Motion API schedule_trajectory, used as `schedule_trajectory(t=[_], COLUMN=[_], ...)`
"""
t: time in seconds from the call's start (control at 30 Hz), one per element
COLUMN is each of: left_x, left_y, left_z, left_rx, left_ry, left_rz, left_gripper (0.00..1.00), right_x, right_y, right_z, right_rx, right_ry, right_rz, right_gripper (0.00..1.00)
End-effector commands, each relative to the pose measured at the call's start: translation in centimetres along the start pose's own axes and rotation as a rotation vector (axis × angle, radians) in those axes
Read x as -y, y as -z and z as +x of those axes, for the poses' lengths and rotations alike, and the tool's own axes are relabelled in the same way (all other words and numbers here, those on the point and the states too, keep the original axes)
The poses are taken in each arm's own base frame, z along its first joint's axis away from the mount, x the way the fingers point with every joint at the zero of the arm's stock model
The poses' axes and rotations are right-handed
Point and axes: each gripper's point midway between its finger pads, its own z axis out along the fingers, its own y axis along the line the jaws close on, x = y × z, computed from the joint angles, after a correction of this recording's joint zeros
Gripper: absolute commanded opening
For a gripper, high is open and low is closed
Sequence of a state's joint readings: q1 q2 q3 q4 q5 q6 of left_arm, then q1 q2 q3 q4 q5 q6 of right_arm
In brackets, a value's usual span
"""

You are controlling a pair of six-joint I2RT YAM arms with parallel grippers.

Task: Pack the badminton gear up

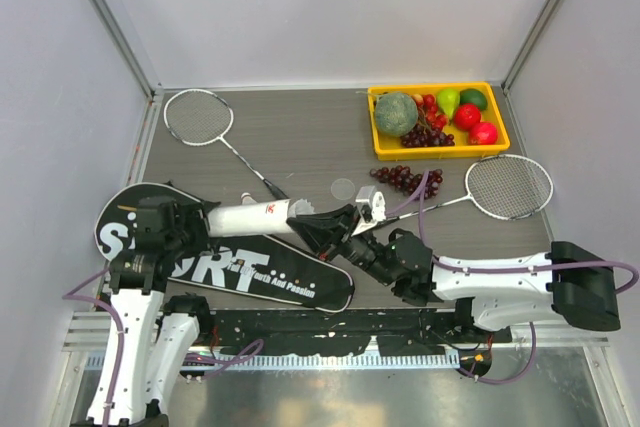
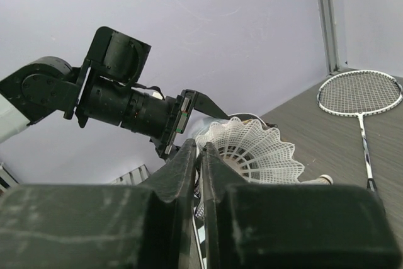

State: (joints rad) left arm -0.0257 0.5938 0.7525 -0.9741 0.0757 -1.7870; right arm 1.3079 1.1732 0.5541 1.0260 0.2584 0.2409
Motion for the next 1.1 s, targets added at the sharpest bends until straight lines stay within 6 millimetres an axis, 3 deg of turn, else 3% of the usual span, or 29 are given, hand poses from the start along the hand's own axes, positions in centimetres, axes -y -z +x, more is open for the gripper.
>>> schedule_trajectory(t=[0.0,0.03,0.13,0.37,0.4,0.43,0.47,0.5,0.53,0.87,1.07], left_x=[2.3,2.3,2.6,2.4,2.4,2.3,2.4,2.4,2.4,2.3,2.2], left_y=[0.5,0.6,0.7,0.9,0.8,0.8,0.7,0.7,0.7,1.1,1.1], left_z=[0.7,0.9,1.4,2.0,2.0,2.0,2.2,2.3,2.5,3.1,3.4], left_rx=[-0.038,-0.047,-0.076,-0.111,-0.111,-0.115,-0.123,-0.130,-0.142,-0.177,-0.195], left_ry=[0.018,0.019,0.017,0.006,0.005,0.002,-0.003,-0.007,-0.016,-0.041,-0.044], left_rz=[0.093,0.093,0.103,0.109,0.108,0.107,0.110,0.116,0.117,0.131,0.132], left_gripper=[0.08,0.08,0.08,0.07,0.07,0.07,0.07,0.07,0.07,0.07,0.06], right_x=[-1.1,-0.8,0.8,0.9,1.7,2.0,2.7,2.6,3.0,3.0,2.5], right_y=[-1.1,-0.7,0.8,3.2,3.9,3.6,4.2,3.9,4.1,3.0,1.1], right_z=[-3.6,-3.3,-3.1,-5.4,-4.7,-5.7,-4.3,-4.9,-3.9,-1.0,0.6], right_rx=[0.113,0.081,0.020,-0.046,-0.097,-0.093,-0.164,-0.171,-0.223,-0.341,-0.365], right_ry=[-0.099,-0.117,-0.155,-0.182,-0.170,-0.170,-0.148,-0.154,-0.144,-0.185,-0.193], right_rz=[0.016,0.034,0.139,0.171,0.224,0.249,0.286,0.282,0.297,0.233,0.203], right_gripper=[0.21,0.32,0.50,0.72,0.78,0.79,0.80,0.81,0.81,0.73,0.61])
